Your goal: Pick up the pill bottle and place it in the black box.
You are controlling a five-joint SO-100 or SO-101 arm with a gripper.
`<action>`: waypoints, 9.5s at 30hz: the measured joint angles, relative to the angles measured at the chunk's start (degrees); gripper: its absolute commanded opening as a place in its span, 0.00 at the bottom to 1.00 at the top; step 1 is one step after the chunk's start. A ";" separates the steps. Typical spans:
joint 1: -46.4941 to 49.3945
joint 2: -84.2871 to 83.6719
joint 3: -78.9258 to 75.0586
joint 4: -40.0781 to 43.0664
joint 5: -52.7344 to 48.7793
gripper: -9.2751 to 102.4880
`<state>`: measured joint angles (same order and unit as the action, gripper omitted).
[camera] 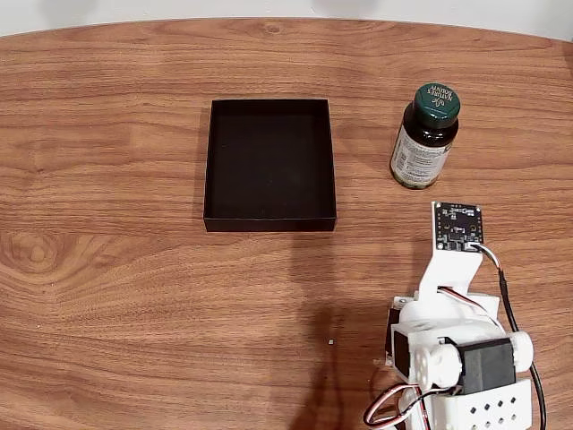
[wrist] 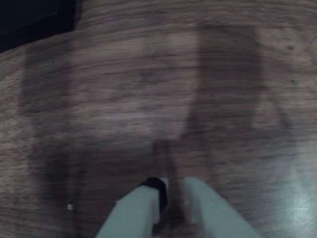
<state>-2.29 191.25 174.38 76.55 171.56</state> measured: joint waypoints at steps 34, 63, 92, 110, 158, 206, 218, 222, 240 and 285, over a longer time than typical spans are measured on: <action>0.00 0.00 0.00 0.00 0.00 0.09; 0.00 0.00 0.00 0.00 0.00 0.09; 0.18 -0.79 0.09 -2.90 6.24 0.14; 3.96 -11.78 0.09 -25.31 9.32 0.26; 14.94 -74.09 -5.98 -109.86 16.17 0.46; 9.49 -118.30 -34.19 -133.77 9.84 0.37; 6.94 -118.92 -34.37 -138.43 7.47 0.29; 6.68 -118.92 -33.66 -138.43 7.47 0.29; 4.31 -102.13 -22.94 -133.59 7.47 0.26; -23.29 -68.73 -11.43 -118.30 10.55 0.22</action>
<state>-25.58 122.52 162.95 -41.75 182.11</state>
